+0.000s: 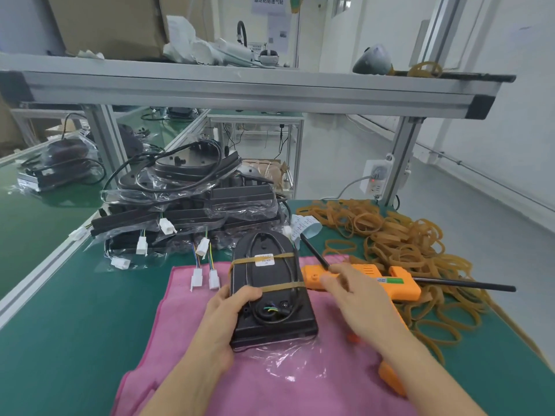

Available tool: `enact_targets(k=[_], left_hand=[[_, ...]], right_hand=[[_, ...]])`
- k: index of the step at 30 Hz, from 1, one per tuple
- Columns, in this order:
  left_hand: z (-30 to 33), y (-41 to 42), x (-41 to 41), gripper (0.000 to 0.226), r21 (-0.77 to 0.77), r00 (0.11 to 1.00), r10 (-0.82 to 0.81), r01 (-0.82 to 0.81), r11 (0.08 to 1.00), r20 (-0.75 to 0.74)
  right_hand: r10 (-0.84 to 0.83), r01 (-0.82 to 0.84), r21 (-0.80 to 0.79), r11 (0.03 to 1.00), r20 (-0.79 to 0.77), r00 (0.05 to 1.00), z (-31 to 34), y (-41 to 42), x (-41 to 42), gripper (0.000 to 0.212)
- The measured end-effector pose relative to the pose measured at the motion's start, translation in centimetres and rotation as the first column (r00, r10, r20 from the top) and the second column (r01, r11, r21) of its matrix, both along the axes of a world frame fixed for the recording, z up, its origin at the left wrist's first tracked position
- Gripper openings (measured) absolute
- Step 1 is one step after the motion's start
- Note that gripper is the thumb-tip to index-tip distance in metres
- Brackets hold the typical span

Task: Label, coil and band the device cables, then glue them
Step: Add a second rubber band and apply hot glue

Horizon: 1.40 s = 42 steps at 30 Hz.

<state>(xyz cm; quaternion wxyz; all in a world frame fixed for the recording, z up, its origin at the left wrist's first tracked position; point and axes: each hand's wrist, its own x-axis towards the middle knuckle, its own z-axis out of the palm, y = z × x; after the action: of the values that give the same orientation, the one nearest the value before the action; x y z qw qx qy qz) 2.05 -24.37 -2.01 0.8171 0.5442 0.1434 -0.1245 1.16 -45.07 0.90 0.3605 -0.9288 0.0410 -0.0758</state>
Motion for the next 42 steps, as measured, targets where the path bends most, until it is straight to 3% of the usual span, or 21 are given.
enact_targets(k=[3,5,8,13,17,19,20,22,25,32,36,38,42], left_hand=[[-0.6,0.2,-0.1,0.035,0.046,1.000,-0.007,0.007,0.999,-0.006],[-0.8,0.1,-0.2,0.035,0.061,1.000,-0.011,0.012,0.998,-0.015],[-0.9,-0.2,-0.1,0.035,0.085,1.000,-0.021,0.022,0.996,-0.015],[-0.9,-0.2,-0.2,0.036,0.094,1.000,-0.020,0.022,0.995,-0.013],[-1.1,-0.2,-0.2,0.036,0.091,1.000,-0.020,0.021,0.996,-0.011],[-1.1,-0.1,-0.3,0.038,0.078,1.000,-0.024,0.025,0.997,-0.012],[-1.0,-0.1,-0.2,0.039,0.068,1.000,-0.027,0.028,0.997,-0.014],[-0.9,0.0,-0.2,0.042,0.052,0.999,-0.036,0.037,0.998,-0.020],[-0.5,0.4,-0.1,0.058,0.040,0.998,-0.065,0.066,0.997,-0.012],[0.9,1.7,0.8,0.065,-0.003,0.992,-0.115,0.115,0.993,0.049],[1.2,2.6,1.9,0.060,-0.013,0.992,-0.099,0.100,0.995,0.081],[1.1,2.9,2.3,0.061,-0.002,0.992,-0.085,0.085,0.996,0.091],[0.4,3.1,2.5,0.051,-0.021,0.994,-0.079,0.081,0.996,0.076]], right_hand=[[-0.147,0.139,-0.405,0.904,0.012,0.989,0.3,-2.8,-0.3,0.032],[-0.246,0.188,-0.555,0.811,-0.031,0.969,0.5,-3.8,-0.7,0.030],[-0.322,0.192,-0.629,0.754,-0.098,0.942,0.3,-4.1,-0.9,0.027],[-0.328,0.122,-0.663,0.739,-0.195,0.924,0.5,-3.8,-0.7,0.013],[-0.337,0.062,-0.628,0.776,-0.329,0.882,0.5,-4.5,-0.9,0.024],[-0.327,0.068,-0.557,0.828,-0.381,0.865,0.5,-5.1,-1.0,0.032],[-0.308,0.105,-0.446,0.889,-0.412,0.858,0.6,-5.4,-1.0,0.032],[-0.232,0.227,-0.070,0.971,-0.485,0.844,0.5,-6.1,-0.9,0.030],[-0.065,0.229,0.287,0.930,-0.487,0.871,0.1,-6.8,-1.0,0.015],[0.087,0.120,0.680,0.723,-0.263,0.961,0.5,-8.7,-2.3,0.034],[0.157,0.019,0.898,0.440,-0.098,0.983,1.2,-9.2,-2.0,0.057],[0.196,-0.038,0.938,0.344,-0.032,0.980,1.6,-9.4,-2.1,0.057],[0.327,-0.105,0.951,0.290,0.005,0.945,2.4,-9.5,-1.0,0.046]])
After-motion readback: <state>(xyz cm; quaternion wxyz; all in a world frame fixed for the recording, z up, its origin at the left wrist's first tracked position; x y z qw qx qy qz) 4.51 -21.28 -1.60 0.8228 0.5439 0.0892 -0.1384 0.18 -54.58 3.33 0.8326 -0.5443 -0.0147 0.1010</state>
